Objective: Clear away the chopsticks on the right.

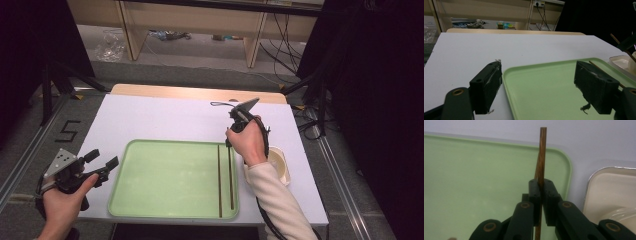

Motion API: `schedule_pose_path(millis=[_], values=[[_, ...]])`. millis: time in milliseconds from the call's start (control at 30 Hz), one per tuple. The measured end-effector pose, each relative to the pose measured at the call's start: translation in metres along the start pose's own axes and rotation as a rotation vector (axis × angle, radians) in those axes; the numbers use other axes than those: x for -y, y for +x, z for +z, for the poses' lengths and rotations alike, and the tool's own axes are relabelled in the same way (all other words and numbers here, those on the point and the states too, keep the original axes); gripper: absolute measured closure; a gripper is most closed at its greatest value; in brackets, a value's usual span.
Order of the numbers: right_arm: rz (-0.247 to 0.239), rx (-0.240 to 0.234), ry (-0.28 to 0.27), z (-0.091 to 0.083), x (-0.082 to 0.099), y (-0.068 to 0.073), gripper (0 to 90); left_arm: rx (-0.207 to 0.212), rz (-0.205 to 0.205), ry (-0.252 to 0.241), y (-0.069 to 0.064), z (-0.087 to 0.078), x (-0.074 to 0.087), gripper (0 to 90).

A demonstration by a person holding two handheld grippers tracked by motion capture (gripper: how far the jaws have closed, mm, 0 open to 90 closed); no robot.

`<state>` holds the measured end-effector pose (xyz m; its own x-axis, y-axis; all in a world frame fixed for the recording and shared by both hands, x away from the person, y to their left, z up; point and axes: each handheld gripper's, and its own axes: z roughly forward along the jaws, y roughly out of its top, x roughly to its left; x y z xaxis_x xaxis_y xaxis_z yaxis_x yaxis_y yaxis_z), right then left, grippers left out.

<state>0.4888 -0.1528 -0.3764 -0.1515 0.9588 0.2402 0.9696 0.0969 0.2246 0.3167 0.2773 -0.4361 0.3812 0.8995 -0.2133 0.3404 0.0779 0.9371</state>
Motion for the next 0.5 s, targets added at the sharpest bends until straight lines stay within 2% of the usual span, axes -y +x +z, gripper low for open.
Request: schedule_pose_path(millis=[33,67,167,200,267,300,333,367,433,467,500], values=[[0.023,-0.004,0.008,0.0,0.0,0.002,87.4,0.001,-0.001,0.0,0.0,0.0,0.0,22.1],[-0.032,0.004,-0.009,0.002,0.0,-0.002,87.4,0.001,-0.001,0.0,0.0,0.0,0.0,22.1],[-0.014,0.003,-0.006,0.005,0.0,0.0,87.4,0.001,-0.001,-0.002,0.0,0.0,0.0,22.1],[0.05,0.004,0.039,0.003,0.0,0.004,87.3,0.002,-0.001,-0.004,0.0,0.0,0.0,22.1],[0.018,-0.002,0.015,0.007,0.0,0.001,87.4,0.002,-0.002,-0.004,0.0,0.0,0.0,22.1],[-0.021,0.001,0.005,0.009,-0.001,-0.002,87.3,0.003,-0.002,-0.003,0.0,0.0,0.0,22.1],[0.005,0.009,0.019,0.01,-0.001,0.0,87.4,0.003,-0.002,-0.002,0.0,0.0,0.0,22.1],[-0.042,0.003,-0.001,0.012,-0.001,-0.003,87.3,0.003,-0.002,-0.002,0.0,0.0,0.0,22.1],[-0.01,0.005,0.013,0.012,-0.001,-0.001,87.4,0.002,-0.001,-0.001,0.0,0.0,0.0,22.1],[-0.034,-0.001,0.008,0.013,-0.001,-0.003,87.4,0.001,-0.001,0.001,0.0,0.0,0.0,22.2],[-0.008,0.0,0.02,0.014,-0.001,-0.002,87.4,0.002,-0.002,0.002,0.0,0.0,0.0,22.2]])
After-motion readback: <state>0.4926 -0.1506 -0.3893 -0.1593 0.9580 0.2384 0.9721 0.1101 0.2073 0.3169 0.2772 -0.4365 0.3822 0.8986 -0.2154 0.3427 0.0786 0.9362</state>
